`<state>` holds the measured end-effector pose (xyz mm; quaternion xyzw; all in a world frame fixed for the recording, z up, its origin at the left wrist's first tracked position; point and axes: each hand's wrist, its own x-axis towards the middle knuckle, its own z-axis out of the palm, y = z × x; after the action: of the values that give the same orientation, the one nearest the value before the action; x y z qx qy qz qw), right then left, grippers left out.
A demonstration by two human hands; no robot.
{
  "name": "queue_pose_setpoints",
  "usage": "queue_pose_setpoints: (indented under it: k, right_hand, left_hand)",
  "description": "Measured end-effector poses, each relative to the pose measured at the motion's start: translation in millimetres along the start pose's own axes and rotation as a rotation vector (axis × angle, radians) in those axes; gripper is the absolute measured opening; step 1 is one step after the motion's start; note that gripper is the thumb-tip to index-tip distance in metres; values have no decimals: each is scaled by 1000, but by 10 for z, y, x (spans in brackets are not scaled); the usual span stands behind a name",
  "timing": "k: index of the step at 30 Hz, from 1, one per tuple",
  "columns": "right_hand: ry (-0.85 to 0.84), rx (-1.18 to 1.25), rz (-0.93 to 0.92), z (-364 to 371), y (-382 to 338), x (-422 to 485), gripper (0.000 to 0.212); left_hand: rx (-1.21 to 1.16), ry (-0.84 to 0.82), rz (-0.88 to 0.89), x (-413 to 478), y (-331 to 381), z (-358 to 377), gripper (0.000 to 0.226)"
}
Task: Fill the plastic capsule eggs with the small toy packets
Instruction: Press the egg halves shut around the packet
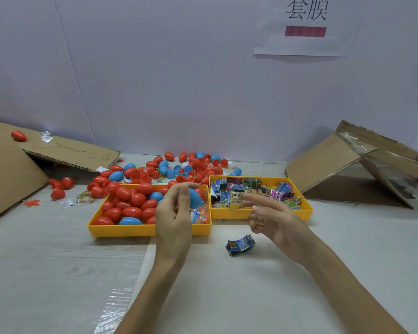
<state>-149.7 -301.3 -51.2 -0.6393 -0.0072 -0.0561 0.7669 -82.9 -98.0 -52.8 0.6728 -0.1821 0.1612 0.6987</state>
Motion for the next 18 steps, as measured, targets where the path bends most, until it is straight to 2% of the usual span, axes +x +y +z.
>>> queue_pose_setpoints:
  k: [4,10,14,18]
  right_hand:
    - [-49,11,0,-12,12,-7,31]
    - [-46,-1,-9,4,20,-7,33]
    - [-44,-13,-8,21,10,-13,34]
    - [-26,-17,-15,32,3,-13,33]
  left_hand:
    - [-257,-141,-195,10,16,20,28]
    - [-201,-232,-239,1,-26,20,21]
    - [-193,-304,-251,-31,2,38,39]
    - [-173,-323,-209,-40,1,50,32]
